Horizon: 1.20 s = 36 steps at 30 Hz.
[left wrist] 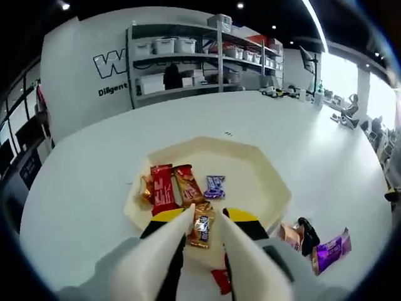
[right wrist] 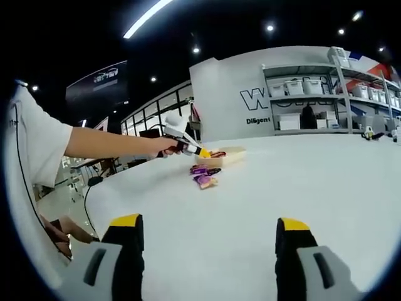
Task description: Place the target food into the container with the food tongs after gripping and lifting it, then release it inside without dropping or visibly crushing the food.
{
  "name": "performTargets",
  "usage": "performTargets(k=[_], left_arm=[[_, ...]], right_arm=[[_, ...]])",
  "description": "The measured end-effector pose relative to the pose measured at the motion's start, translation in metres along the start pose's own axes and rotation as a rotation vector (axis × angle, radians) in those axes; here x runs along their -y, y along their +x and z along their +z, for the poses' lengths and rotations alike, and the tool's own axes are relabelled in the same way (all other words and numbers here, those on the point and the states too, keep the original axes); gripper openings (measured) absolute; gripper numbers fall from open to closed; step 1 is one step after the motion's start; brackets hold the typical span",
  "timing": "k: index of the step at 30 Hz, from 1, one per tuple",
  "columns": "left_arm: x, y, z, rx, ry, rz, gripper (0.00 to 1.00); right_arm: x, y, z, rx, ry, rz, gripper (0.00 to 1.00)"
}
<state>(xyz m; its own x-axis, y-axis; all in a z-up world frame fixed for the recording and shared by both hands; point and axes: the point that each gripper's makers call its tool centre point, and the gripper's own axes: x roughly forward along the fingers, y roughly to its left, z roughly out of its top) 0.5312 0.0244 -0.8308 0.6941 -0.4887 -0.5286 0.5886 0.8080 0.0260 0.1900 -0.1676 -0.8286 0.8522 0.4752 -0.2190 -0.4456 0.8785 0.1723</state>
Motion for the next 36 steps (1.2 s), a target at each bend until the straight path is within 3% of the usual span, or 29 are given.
performTargets(k=[9,21,27,30,36], left_arm=[[0.017,-0.013,0.010,0.037,0.024,-0.048,0.23],[0.046,-0.035,0.009,0.039,0.074,-0.138,0.23],[0.058,-0.043,0.005,0.048,0.080,-0.170,0.24],[0.069,-0.048,0.001,0.056,0.094,-0.221,0.25],[0.071,-0.053,-0.012,0.045,0.110,-0.244,0.25]], right_arm=[[-0.006,-0.002,0.002,0.005,-0.008,0.006,0.85],[-0.017,-0.004,0.009,0.019,-0.023,0.022,0.85],[-0.022,-0.004,0.011,0.018,-0.032,0.032,0.85],[-0.024,-0.004,0.011,0.016,-0.037,0.034,0.84],[-0.027,-0.005,0.011,0.014,-0.042,0.035,0.84]])
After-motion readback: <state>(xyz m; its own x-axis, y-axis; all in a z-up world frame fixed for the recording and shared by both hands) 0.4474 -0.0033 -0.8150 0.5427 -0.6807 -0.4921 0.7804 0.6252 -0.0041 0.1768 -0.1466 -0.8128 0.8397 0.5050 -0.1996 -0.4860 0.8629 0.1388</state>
